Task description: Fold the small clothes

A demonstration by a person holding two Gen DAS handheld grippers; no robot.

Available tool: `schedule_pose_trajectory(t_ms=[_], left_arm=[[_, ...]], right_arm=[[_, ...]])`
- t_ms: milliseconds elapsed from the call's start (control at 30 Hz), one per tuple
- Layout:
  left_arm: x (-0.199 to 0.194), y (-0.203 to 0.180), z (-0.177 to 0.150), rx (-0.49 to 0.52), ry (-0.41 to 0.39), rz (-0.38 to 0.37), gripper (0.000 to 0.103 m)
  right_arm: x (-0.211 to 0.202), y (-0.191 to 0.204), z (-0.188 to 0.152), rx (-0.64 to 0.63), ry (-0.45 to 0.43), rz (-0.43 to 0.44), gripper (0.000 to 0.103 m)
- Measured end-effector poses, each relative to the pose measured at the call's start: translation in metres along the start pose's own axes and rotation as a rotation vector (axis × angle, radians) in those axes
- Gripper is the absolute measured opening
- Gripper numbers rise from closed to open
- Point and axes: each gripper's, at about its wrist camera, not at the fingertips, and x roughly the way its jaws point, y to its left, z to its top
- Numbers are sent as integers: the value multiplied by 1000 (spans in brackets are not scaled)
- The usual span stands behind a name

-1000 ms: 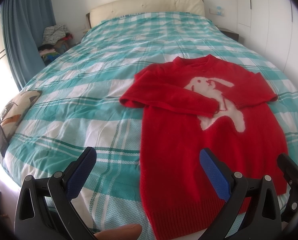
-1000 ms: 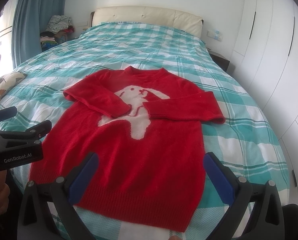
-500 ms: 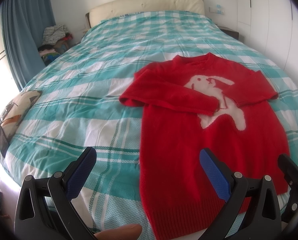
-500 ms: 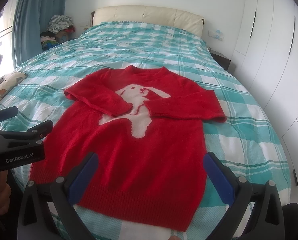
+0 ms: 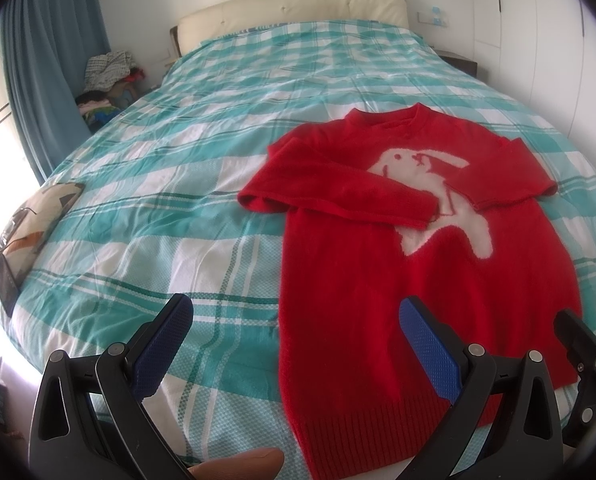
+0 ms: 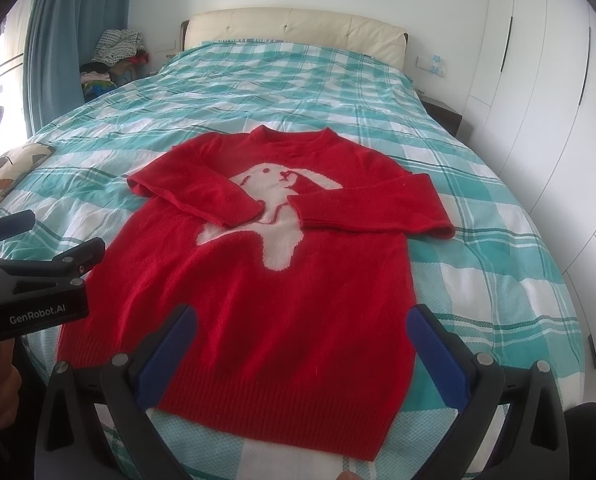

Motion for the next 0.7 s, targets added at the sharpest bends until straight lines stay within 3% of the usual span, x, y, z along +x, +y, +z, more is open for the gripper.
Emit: schedule_pose_trajectory(t_ms=[700], left_arm=[[-1,-1,-1,5,1,5,103]], right_arm=[[0,0,-1,2,-8,4,103]])
